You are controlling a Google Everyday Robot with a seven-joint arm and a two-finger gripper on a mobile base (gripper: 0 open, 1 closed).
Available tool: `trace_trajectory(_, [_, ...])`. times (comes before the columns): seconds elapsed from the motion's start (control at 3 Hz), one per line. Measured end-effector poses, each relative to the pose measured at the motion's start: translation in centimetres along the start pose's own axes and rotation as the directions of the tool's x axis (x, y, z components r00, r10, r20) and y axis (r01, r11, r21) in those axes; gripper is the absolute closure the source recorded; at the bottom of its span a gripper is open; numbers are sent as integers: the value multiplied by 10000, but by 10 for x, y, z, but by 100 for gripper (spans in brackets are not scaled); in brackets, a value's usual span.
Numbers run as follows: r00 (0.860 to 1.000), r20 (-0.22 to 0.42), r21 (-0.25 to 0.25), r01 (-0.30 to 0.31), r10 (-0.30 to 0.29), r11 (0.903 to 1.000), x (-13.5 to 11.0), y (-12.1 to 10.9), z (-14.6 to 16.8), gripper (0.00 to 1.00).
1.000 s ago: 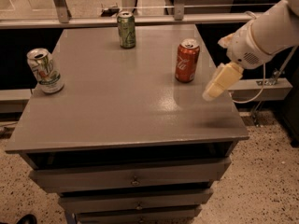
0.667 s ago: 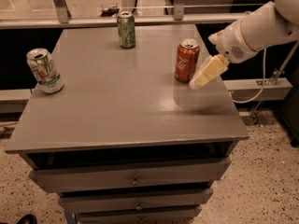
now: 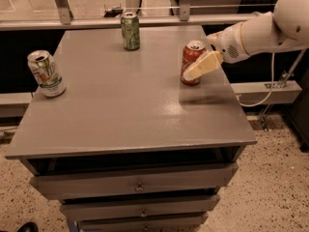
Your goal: Pick coke can
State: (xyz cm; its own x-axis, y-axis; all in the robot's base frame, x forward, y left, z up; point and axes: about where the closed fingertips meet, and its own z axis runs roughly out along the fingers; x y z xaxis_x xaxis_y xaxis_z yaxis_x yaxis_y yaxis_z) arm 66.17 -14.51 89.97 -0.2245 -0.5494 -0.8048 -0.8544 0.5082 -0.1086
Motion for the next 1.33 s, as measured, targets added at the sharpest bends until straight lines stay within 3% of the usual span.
trace_trajectory(0.33, [9952,855,-93,-475,481,9988,5,-6,9,15])
trace_trajectory(0.67, [9871,1439,-163,-683,699,9975,7,-9,12,38])
trace_trajectory(1.0, [9784,1933,-213,-707,735,9973,2,-6,6,61])
trace_trajectory(1.33, [9636,2635,-168,-411,441,9990,-21,-3,-15,85])
